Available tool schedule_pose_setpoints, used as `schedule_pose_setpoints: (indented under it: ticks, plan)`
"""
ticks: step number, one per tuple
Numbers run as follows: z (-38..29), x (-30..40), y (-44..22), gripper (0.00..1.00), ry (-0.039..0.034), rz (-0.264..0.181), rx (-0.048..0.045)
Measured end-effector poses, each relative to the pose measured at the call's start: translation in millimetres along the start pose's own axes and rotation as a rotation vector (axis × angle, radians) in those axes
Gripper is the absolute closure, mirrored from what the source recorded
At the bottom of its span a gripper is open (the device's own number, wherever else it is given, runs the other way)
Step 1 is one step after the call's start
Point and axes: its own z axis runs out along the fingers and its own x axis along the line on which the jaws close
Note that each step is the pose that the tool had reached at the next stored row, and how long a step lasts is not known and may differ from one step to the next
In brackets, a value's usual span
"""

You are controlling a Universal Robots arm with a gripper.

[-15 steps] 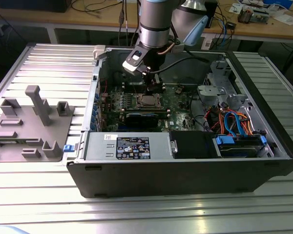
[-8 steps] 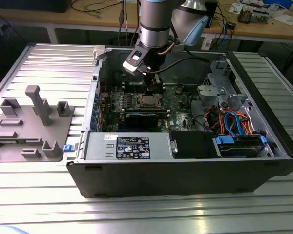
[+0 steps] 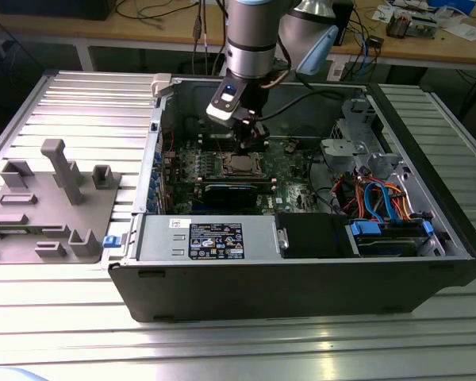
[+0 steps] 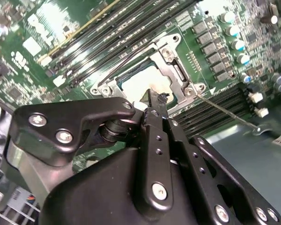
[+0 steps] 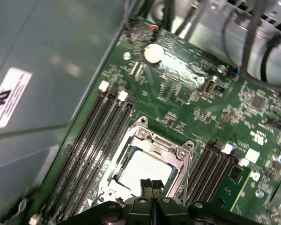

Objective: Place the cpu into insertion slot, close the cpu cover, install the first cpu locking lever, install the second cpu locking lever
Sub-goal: 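Install the first cpu locking lever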

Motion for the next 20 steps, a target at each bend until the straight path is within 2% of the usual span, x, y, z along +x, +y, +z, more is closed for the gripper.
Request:
schedule_pose_setpoints:
  ticks: [6, 10, 12, 18, 20]
  plan:
    - [0.1, 0.0, 0.0, 0.89, -0.0008, -0.117, -0.0037]
    - [0.3, 0.0, 0.0, 0.89, -0.0014, -0.218, -0.0071]
    - [0.3, 0.0, -0.1, 0.89, -0.0016, -0.248, -0.0079]
    - [0.3, 0.0, -0.1, 0.89, -0.0016, -0.255, -0.0082]
    - [0.3, 0.0, 0.0, 0.89, -0.0018, -0.274, -0.0089]
